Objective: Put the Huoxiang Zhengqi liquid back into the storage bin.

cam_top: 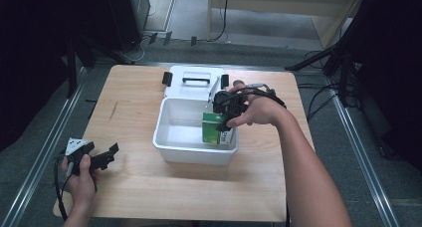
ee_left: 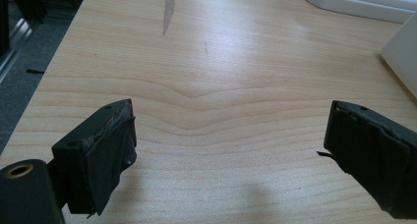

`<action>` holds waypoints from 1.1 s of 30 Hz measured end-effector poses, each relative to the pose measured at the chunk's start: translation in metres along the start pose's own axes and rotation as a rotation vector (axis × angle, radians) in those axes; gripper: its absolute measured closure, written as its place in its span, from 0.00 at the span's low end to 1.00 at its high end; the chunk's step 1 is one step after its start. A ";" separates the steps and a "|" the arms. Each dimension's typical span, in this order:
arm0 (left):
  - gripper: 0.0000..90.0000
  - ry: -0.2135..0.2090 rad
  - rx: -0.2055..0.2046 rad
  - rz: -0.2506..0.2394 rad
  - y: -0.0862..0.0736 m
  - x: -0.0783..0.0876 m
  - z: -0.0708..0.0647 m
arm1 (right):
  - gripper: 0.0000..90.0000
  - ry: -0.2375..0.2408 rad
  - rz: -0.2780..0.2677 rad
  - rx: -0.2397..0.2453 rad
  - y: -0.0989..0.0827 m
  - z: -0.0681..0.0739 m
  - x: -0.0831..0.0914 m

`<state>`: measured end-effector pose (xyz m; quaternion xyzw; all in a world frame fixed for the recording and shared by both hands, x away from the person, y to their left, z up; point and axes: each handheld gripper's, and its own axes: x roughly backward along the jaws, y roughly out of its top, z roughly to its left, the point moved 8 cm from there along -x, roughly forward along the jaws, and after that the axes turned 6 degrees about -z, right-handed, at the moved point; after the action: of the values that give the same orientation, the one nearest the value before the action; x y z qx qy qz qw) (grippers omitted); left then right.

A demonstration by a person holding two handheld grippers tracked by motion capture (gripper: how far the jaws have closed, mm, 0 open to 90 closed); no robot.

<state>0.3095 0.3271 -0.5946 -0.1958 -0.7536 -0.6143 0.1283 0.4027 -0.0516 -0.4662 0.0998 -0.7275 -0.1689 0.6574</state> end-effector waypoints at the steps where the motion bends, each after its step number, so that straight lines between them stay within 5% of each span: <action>1: 0.07 0.000 -0.001 0.001 0.000 0.000 0.000 | 0.40 -0.020 -0.021 -0.039 0.000 -0.002 0.001; 4: 0.07 0.000 0.000 0.000 0.000 0.000 0.000 | 0.27 -0.041 -0.050 -0.080 0.002 0.001 0.005; 6: 0.07 0.001 -0.002 0.001 0.000 0.000 0.000 | 0.14 -0.100 -0.064 -0.119 0.004 -0.001 0.009; 8: 0.07 0.000 -0.003 0.001 0.000 0.000 0.000 | 0.14 -0.133 -0.103 -0.168 0.007 -0.003 0.014; 10: 0.07 0.000 -0.003 0.002 0.000 0.000 0.000 | 0.11 -0.125 -0.125 -0.192 0.009 -0.003 0.017; 11: 0.07 0.001 0.000 0.000 0.000 0.000 0.000 | 0.00 -0.101 -0.149 -0.218 0.012 -0.002 0.021; 18: 0.07 0.002 -0.003 0.000 0.000 0.000 0.000 | 0.00 -0.190 -0.289 -0.355 0.017 -0.015 0.038; 24: 0.07 0.002 -0.005 0.001 0.000 0.000 0.000 | 0.00 -0.273 -0.309 -0.460 0.006 -0.025 0.043; 26: 0.07 0.000 -0.010 0.004 0.000 0.000 0.000 | 0.00 -0.333 -0.347 -0.534 -0.005 -0.033 0.046; 27: 0.07 0.001 -0.008 0.005 0.000 0.000 0.000 | 0.00 -0.333 -0.347 -0.534 -0.005 -0.033 0.046; 28: 0.07 0.000 -0.007 0.005 0.000 0.000 0.000 | 0.00 -0.359 -0.382 -0.618 -0.013 -0.039 0.050; 29: 0.07 0.000 -0.007 0.005 0.000 0.000 0.000 | 0.00 -0.359 -0.382 -0.618 -0.013 -0.039 0.050; 30: 0.07 0.001 -0.006 0.004 0.000 0.001 0.000 | 0.00 -0.388 -0.407 -0.699 -0.023 -0.046 0.054; 33: 0.07 0.002 -0.006 0.004 0.000 0.000 0.000 | 0.00 -0.415 -0.432 -0.749 -0.033 -0.051 0.058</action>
<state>0.3090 0.3272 -0.5947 -0.1972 -0.7512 -0.6165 0.1295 0.4440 -0.1090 -0.4213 -0.0306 -0.6951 -0.5686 0.4389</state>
